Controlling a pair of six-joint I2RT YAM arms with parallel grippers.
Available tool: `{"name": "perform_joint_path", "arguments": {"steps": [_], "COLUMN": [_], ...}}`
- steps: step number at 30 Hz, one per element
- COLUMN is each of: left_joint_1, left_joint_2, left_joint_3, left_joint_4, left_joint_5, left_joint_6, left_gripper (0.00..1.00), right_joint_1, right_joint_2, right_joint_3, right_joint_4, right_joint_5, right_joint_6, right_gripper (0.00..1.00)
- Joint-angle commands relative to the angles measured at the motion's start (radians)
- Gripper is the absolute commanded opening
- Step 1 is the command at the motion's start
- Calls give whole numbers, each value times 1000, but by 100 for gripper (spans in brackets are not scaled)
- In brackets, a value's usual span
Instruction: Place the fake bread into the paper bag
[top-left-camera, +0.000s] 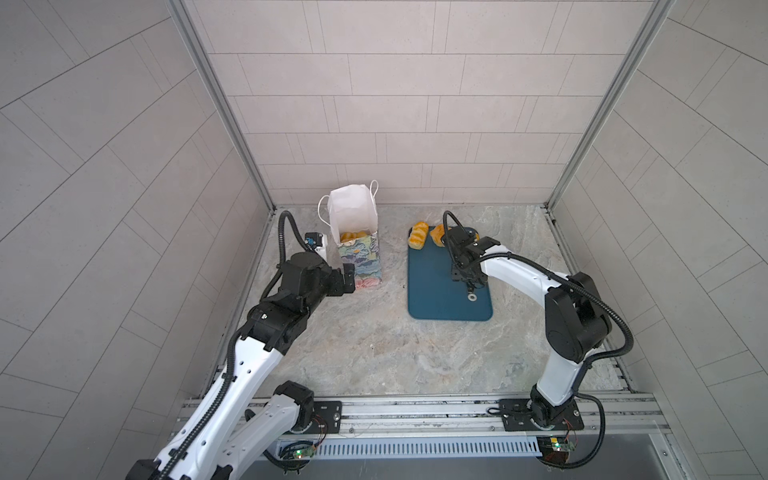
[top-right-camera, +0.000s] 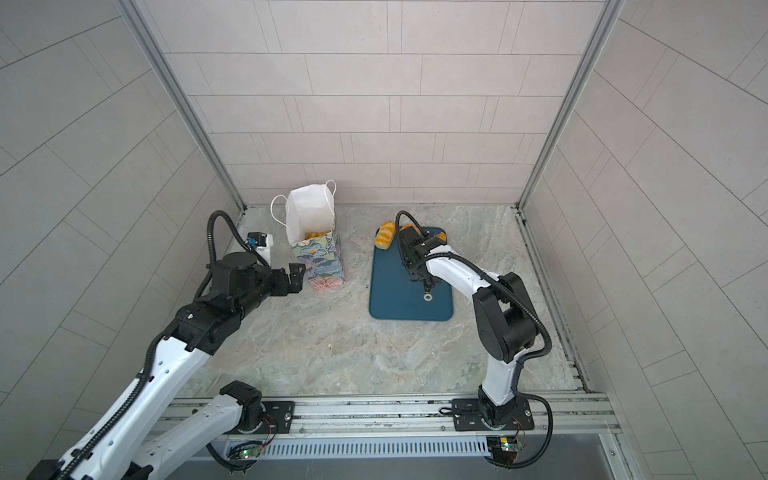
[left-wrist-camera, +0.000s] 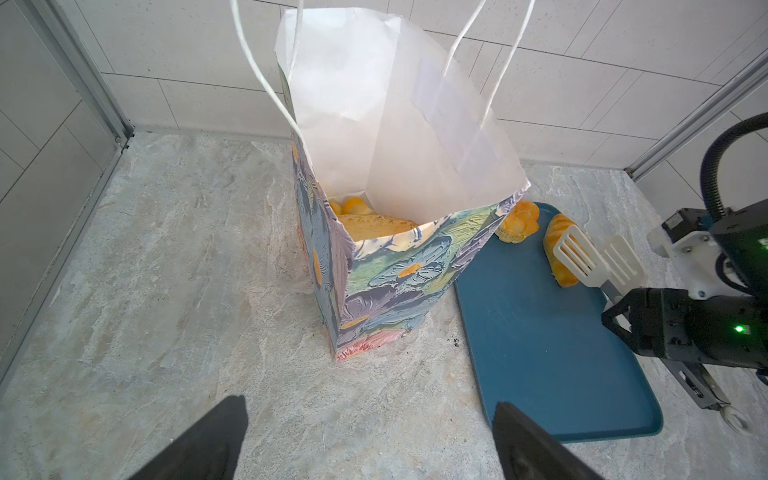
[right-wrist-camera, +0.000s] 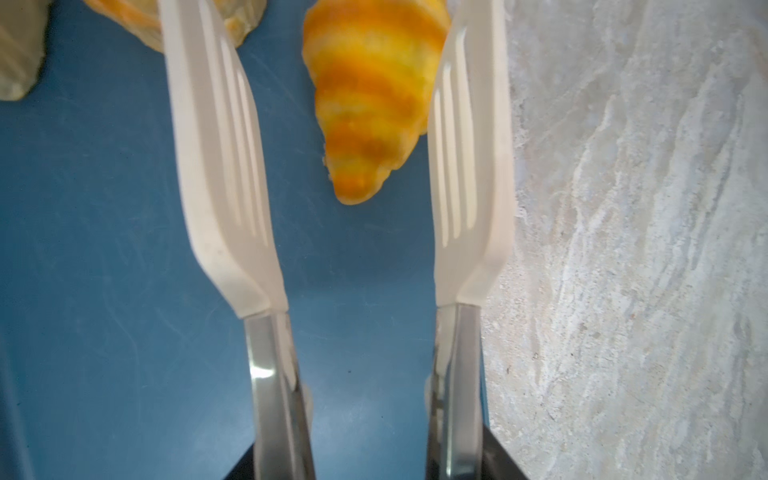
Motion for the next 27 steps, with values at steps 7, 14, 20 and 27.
{"name": "perform_joint_path", "arguments": {"steps": [7,14,20,27], "left_joint_1": [-3,-3,-3,-3], "left_joint_2": [-46,-48,-48,-43], "left_joint_3": [-23,-30,-31,-30], "left_joint_4": [40,49,49,49], "left_joint_5": [15,24,20,18], "left_joint_6": [16,21,24,20], "left_gripper": [100,100,100,100], "right_joint_1": [33,33,16,-14], "right_joint_2": [46,86,133,179], "right_joint_3": [40,46,64,78], "right_joint_4": [-39,-39,-31,-22], "right_joint_5": [101,78,38,11], "right_joint_6": [119,112,80,41], "right_gripper": [57,57,57,56]}}
